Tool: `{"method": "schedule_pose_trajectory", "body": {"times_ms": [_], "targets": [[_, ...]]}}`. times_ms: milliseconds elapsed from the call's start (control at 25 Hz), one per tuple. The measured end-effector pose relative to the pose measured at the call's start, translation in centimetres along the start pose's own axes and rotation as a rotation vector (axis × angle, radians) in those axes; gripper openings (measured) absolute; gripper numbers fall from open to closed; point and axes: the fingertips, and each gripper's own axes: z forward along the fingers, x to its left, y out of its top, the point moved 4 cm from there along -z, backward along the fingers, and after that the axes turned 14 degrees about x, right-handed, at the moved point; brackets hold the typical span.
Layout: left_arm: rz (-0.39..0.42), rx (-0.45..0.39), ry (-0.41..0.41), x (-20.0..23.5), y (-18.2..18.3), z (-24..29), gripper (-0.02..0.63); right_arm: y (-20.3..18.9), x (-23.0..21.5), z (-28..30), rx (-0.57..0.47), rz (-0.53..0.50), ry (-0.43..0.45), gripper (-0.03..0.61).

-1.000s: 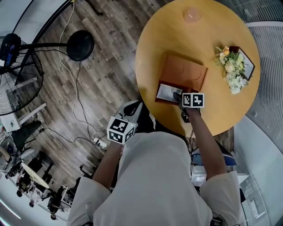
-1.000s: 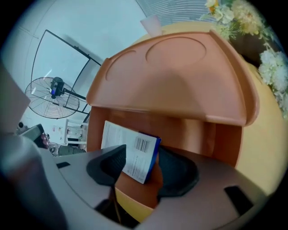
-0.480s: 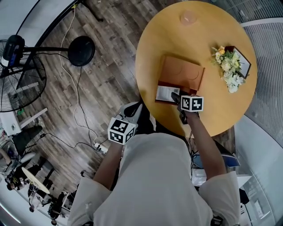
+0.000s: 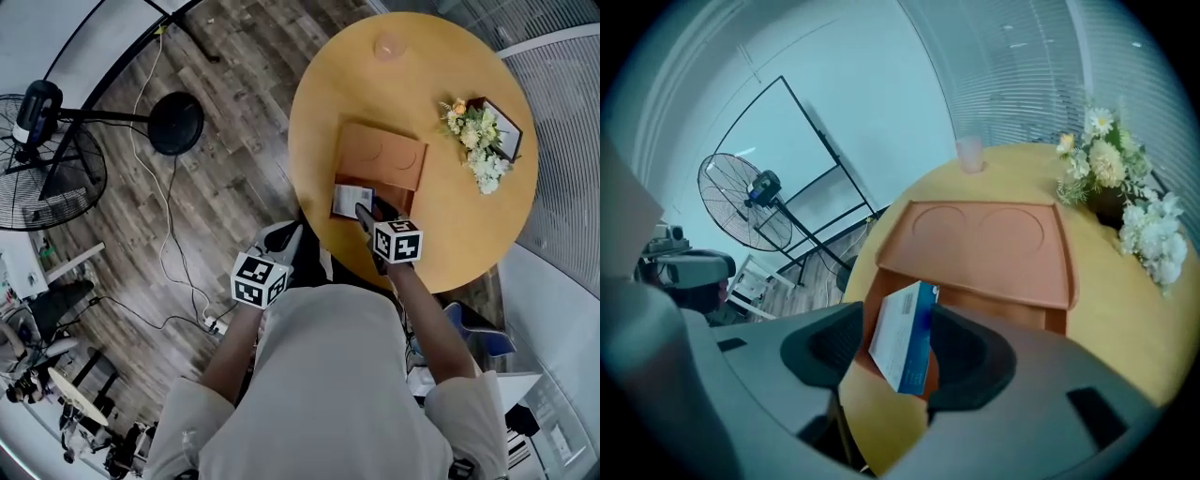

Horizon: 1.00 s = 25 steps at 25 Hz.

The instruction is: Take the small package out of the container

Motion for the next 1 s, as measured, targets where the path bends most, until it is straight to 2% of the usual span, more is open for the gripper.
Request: {"method": "schedule_pose_trajectory", "body": {"times_ms": [120, 280, 840, 1000], "targets": [[0.004, -0.003, 0.005, -0.1, -0.2, -0.4, 0.020, 0.7, 1.0, -0.6, -0.070, -0.005, 0.007, 0.222], [-0.003, 0.002, 0.008, 0.0, -0.8, -1.0, 0.020, 1.1, 2.5, -1.0, -0.113, -0.041, -0.004, 0.222], [0.007, 0.007, 0.019, 0.9, -1.8, -2.0, 0.020, 1.0, 7.7, -0.3, -0.170, -0.275, -0.075, 0.221], [0.007, 0.021, 0.022, 1.6, -2.3, -2.2, 0.020, 1.3, 8.3, 0.1, -0.184, -0.297, -0.099, 0.221]]}}
